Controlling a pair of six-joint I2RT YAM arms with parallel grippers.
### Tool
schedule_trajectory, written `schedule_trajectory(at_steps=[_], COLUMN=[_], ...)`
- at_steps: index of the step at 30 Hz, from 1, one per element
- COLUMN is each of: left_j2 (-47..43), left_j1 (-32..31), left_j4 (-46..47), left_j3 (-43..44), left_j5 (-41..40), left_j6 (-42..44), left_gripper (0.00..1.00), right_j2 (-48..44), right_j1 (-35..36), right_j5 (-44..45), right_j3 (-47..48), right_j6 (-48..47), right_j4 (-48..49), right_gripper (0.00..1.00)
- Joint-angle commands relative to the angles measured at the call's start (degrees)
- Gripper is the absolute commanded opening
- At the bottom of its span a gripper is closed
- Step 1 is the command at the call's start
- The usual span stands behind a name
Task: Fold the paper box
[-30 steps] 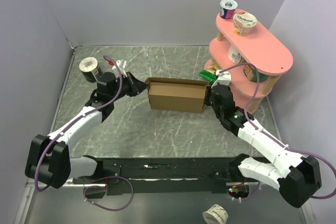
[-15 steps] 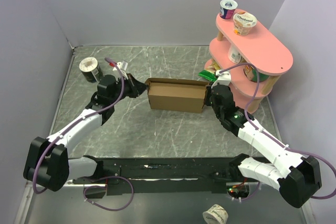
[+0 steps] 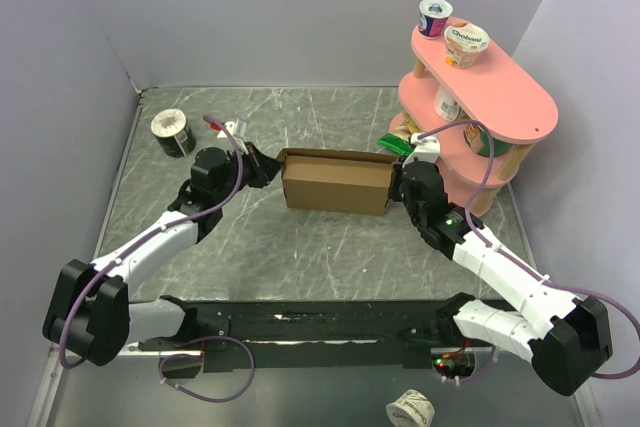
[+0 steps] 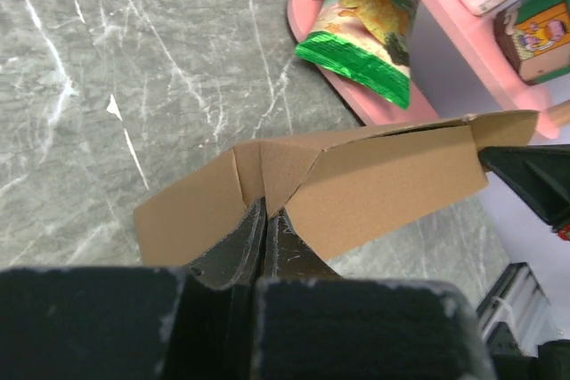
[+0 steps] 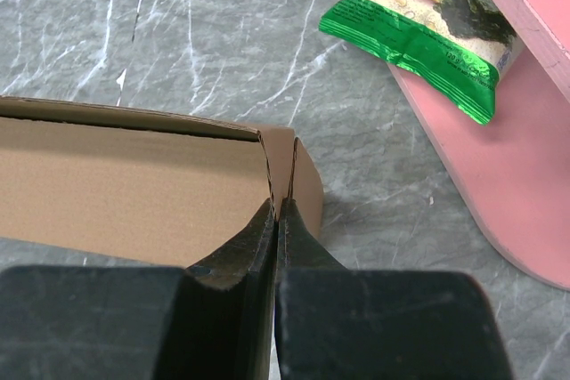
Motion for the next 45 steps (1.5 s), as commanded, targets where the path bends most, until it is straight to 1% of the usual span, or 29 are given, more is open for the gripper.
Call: schedule_trajectory(at_steps=[1, 6, 12, 17, 18, 19, 21, 22, 23, 24, 26, 27, 30, 32, 34, 37, 40, 41, 43, 45], left_j2=[3.81, 3.54, 4.6, 5.22, 5.91, 6.09, 6.8, 6.89, 6.97, 6.89, 6.89, 6.97, 7.06, 7.32, 7.59, 8.12, 8.12, 7.94, 7.77, 7.68], left_j1=[-2.38, -2.47, -2.64, -5.01, -5.28, -5.63, -5.81, -5.98, -6.07, -6.07, -6.16, -6.25, -6.25, -6.25, -6.33, -6.42, -6.6, -6.69, -6.86, -7.04], left_j4=[-15.4, -13.65, -14.08, -15.31, -16.01, -16.54, -18.55, -18.74, -20.22, -21.63, -23.04, -23.66, -25.51, -25.86, -25.86, -25.42, -24.63, -24.37, -24.28, -24.1], left_j3=[-4.67, -5.38, -6.17, -5.65, -5.3, -4.51, -2.75, -2.13, -1.52, -0.38, 0.85, 2.08, 3.75, 4.2, 4.46, 4.29, 3.67, 3.5, 3.41, 3.23], left_j5=[-3.42, -2.2, -2.73, -6.14, -6.5, -6.94, -8.95, -9.75, -10.45, -12.03, -13.44, -14.23, -14.15, -14.24, -14.24, -14.15, -14.24, -14.24, -14.15, -14.24], left_j6=[3.37, 3.02, 3.45, 6.26, 6.62, 7.32, 7.85, 8.29, 8.46, 8.55, 9.34, 10.04, 11.53, 12.07, 12.68, 13.12, 13.3, 13.3, 13.47, 13.56], left_gripper=[0.01, 0.01, 0.01, 0.01, 0.01, 0.01, 0.01, 0.01, 0.01, 0.01, 0.01, 0.01, 0.01, 0.01, 0.01, 0.01, 0.01, 0.01, 0.01, 0.01], right_j2=[1.75, 2.01, 1.49, 0.87, 0.78, 0.09, -1.06, -2.54, -3.25, -3.96, -5.98, -7.46, -10.1, -11.34, -12.75, -13.11, -10.65, -9.6, -5.56, -1.09], right_j1=[1.11, 1.11, 1.11, 1.11, 1.11, 1.11, 1.19, 1.19, 1.19, 1.19, 1.28, 1.28, 1.28, 1.28, 1.28, 1.19, 1.11, 0.93, 0.14, -1.0], right_j5=[-4.13, -4.3, -4.04, -4.48, -4.57, -4.92, -5.01, -5.01, -5.27, -5.62, -7.02, -7.55, -8.09, -7.3, -6.33, -4.57, -2.55, -2.29, -1.67, -3.41], right_j3=[-3.17, -2.99, -3.17, -3.0, -2.73, -1.77, -0.8, -0.1, 0.34, 1.39, 2.62, 3.76, 6.05, 7.46, 10.44, 13.96, 15.37, 15.9, 16.95, 19.5], right_j6=[1.01, 1.09, 1.01, 1.18, 1.35, 1.36, 0.92, 0.74, 0.31, -0.22, -1.1, -1.1, -1.1, -1.36, -1.63, -2.68, -6.01, -7.07, -9.26, -10.15], right_j4=[-11.83, -11.83, -11.83, -12.1, -13.14, -13.67, -15.08, -16.22, -16.84, -17.54, -19.3, -19.83, -22.99, -25.01, -26.07, -24.32, -18.62, -15.03, -12.02, -8.34], right_gripper=[0.0, 0.0, 0.0, 0.0, 0.04, 0.14, 0.41, 0.46, 0.52, 0.65, 0.72, 0.78, 0.89, 0.93, 0.93, 0.91, 0.91, 0.91, 0.91, 0.91])
